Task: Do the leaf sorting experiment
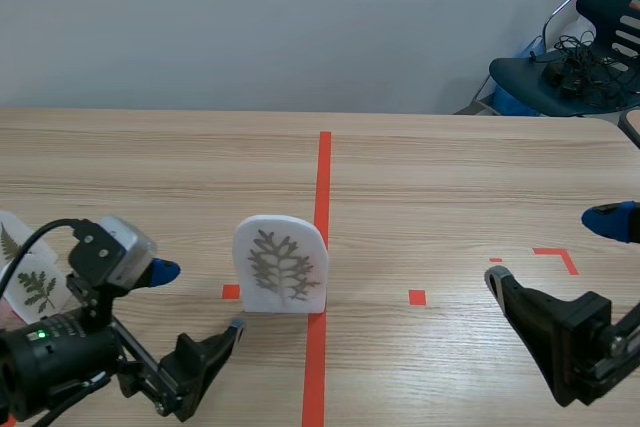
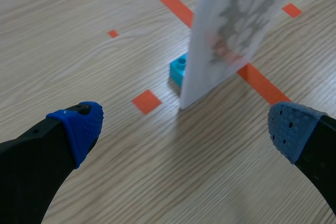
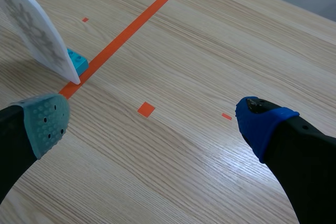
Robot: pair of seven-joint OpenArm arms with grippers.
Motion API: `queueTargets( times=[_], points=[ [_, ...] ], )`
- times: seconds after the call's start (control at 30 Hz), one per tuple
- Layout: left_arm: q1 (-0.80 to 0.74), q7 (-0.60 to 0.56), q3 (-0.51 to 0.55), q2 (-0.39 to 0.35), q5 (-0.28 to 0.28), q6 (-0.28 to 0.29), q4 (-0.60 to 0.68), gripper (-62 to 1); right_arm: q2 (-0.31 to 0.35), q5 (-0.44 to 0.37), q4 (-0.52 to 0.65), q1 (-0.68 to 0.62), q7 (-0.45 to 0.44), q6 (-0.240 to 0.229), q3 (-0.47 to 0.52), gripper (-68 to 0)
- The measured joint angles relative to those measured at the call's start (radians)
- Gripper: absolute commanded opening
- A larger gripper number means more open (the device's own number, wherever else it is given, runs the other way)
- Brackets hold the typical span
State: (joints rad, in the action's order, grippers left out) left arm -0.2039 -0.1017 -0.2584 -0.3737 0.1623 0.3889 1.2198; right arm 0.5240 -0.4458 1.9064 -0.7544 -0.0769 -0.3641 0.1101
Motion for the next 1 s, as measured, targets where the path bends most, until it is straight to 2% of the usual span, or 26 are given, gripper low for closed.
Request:
queueTargets(
  times=[0.1,0.23,0.27,0.47,0.53,0.6,0.73,0.8,0.9,1.0],
  points=[
    [0.057,-0.037,-0.066,0.042,-0.047,0.000,-0.059,1.4,0.000,0.000,0.000,0.000,0.000,0.000,0.000,0.4],
    [0.102,-0.059,-0.098,0.098,-0.068,-0.004,-0.100,1.4,0.000,0.000,0.000,0.000,0.000,0.000,0.000,0.4],
    [0.109,-0.059,-0.097,0.108,-0.067,-0.004,-0.107,-1.2,0.000,0.000,0.000,0.000,0.000,0.000,0.000,0.4],
    [0.115,-0.061,-0.087,0.117,-0.064,-0.004,-0.111,-41.1,0.000,0.000,0.000,0.000,0.008,0.000,0.000,0.4],
    [0.113,-0.061,-0.087,0.116,-0.064,-0.004,-0.111,-51.1,0.000,0.000,0.000,0.000,0.008,0.000,0.000,0.4],
    [0.113,-0.060,-0.087,0.116,-0.064,-0.004,-0.111,-57.4,0.000,0.000,0.000,0.000,0.008,0.000,0.000,0.4],
    [0.113,-0.060,-0.086,0.116,-0.064,0.006,-0.108,-57.5,0.000,0.000,0.000,0.000,0.009,0.000,0.000,0.4],
    [0.109,-0.053,-0.082,0.115,-0.061,0.029,-0.102,-57.5,0.000,0.000,0.000,0.000,0.012,0.000,0.000,0.4],
    [0.071,0.001,-0.044,0.111,-0.019,0.061,-0.039,-57.5,0.000,0.000,0.000,0.000,0.012,0.000,0.000,0.4],
    [-0.005,0.014,0.032,0.110,0.021,0.060,0.074,-57.5,0.000,0.000,0.000,0.000,0.015,0.000,0.000,0.4]
  ],
)
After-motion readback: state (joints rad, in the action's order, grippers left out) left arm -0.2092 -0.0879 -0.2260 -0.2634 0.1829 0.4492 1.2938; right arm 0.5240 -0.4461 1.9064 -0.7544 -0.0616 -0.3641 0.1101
